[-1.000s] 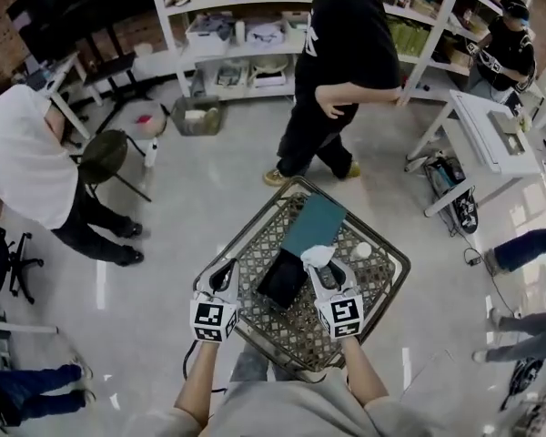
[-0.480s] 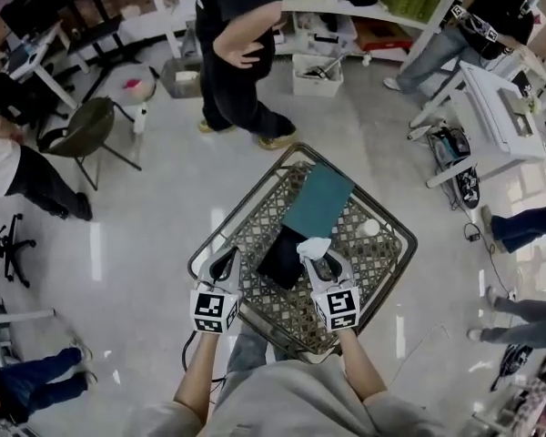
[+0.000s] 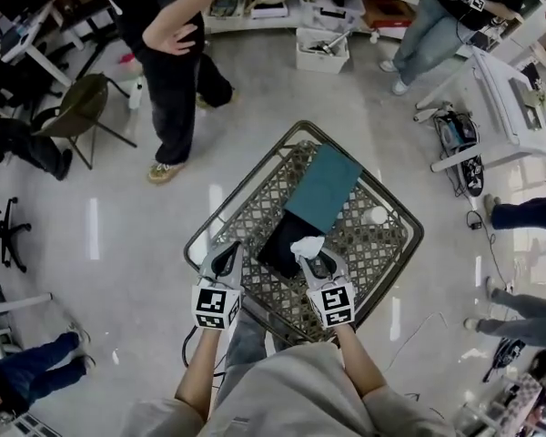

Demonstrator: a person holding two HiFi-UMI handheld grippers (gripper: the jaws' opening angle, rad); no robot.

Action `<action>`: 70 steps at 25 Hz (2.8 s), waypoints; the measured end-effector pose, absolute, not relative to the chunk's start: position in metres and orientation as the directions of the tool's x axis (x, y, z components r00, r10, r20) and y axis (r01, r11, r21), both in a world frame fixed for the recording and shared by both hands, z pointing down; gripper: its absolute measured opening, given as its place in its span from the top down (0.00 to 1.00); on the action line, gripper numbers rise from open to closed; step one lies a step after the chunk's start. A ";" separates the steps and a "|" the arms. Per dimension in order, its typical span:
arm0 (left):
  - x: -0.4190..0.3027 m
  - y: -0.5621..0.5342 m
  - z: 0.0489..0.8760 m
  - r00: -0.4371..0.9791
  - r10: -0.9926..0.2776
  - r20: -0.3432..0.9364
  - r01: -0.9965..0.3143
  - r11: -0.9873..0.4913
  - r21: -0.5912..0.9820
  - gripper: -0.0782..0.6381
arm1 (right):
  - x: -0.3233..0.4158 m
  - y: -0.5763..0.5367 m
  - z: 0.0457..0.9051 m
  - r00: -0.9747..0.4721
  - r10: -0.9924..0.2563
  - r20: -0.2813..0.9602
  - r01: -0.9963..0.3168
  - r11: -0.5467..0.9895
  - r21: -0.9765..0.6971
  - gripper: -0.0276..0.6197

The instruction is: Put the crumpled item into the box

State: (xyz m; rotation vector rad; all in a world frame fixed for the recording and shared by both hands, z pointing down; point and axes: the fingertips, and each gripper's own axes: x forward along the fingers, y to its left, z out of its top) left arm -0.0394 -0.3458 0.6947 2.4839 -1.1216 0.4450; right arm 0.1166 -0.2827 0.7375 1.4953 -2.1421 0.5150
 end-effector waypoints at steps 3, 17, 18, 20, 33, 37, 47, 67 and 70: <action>-0.042 -0.345 0.701 0.626 -0.646 0.437 -0.770 -0.603 0.210 0.88 | 0.107 -0.282 0.746 -0.321 -0.731 0.603 -0.921 0.389 -0.019 0.75; -0.049 -0.346 0.712 0.622 -0.648 0.440 -0.775 -0.589 0.229 0.88 | 0.086 -0.276 0.807 -0.342 -0.524 0.780 -0.616 0.752 0.235 0.75; -0.050 -0.346 0.712 0.621 -0.649 0.439 -0.776 -0.589 0.227 0.88 | 0.085 -0.275 0.810 -0.337 -0.509 0.792 -0.575 0.777 0.255 0.75; -0.051 -0.346 0.712 0.620 -0.650 0.439 -0.777 -0.587 0.228 0.88 | 0.083 -0.274 0.816 -0.325 -0.481 0.814 -0.485 0.824 0.293 0.75; -0.055 -0.345 0.711 0.624 -0.642 0.446 -0.775 -0.581 0.248 0.88 | 0.078 -0.281 0.855 -0.219 -0.348 0.912 -0.119 0.937 0.329 0.75; -0.056 -0.344 0.713 0.621 -0.645 0.446 -0.778 -0.578 0.246 0.88 | 0.079 -0.288 0.867 -0.188 -0.320 0.928 -0.111 0.946 0.304 0.75; -0.061 -0.345 0.714 0.614 -0.649 0.450 -0.783 -0.570 0.249 0.88 | 0.086 -0.281 0.908 -0.130 -0.207 0.970 -0.086 0.977 0.197 0.74; -0.059 -0.345 0.703 0.619 -0.652 0.438 -0.780 -0.574 0.249 0.88 | 0.074 -0.287 0.876 -0.226 -0.244 0.943 -0.211 0.958 0.197 0.56; -0.057 -0.342 0.701 0.622 -0.652 0.433 -0.778 -0.578 0.248 0.88 | 0.075 -0.284 0.865 -0.242 -0.275 0.930 -0.234 0.947 0.219 0.57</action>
